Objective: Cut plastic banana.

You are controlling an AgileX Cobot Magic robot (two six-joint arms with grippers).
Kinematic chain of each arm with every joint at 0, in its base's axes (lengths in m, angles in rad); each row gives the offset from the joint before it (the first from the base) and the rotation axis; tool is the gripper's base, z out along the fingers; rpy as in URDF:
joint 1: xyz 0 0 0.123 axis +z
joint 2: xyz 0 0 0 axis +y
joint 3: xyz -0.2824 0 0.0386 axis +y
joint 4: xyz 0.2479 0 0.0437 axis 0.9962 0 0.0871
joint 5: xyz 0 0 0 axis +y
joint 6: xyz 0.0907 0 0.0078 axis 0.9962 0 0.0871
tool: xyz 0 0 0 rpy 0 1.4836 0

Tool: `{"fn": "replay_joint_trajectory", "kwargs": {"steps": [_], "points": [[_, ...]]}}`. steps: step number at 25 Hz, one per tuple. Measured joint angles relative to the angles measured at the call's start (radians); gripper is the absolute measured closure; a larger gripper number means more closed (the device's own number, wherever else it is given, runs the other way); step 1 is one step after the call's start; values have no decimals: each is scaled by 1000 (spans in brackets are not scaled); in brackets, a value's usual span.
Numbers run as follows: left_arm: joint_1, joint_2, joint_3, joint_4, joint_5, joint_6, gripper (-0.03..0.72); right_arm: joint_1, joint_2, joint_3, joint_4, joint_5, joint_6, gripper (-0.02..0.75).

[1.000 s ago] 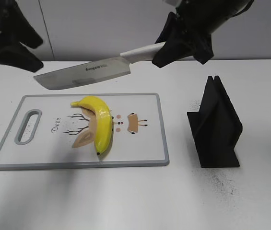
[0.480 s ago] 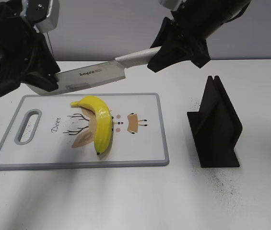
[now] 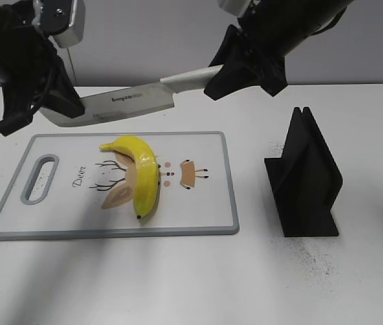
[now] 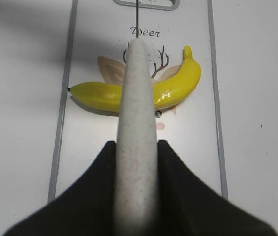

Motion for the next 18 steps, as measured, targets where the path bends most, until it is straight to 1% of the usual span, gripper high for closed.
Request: {"fn": "replay_joint_trajectory", "kwargs": {"steps": [4,9,11,18], "points": [[0,3,0,1,-25,1,692,1,10,-1,-47,-11,105,572],[-5,32,0,-11,-59,6,692,41,52,-7,-263,-18,298,566],[-8,46,0,-20,-63,8,692,53,76,-7,-318,-25,330,565],[-8,94,-3,-26,-88,8,692,62,97,-7,-359,-80,344,563]]}}
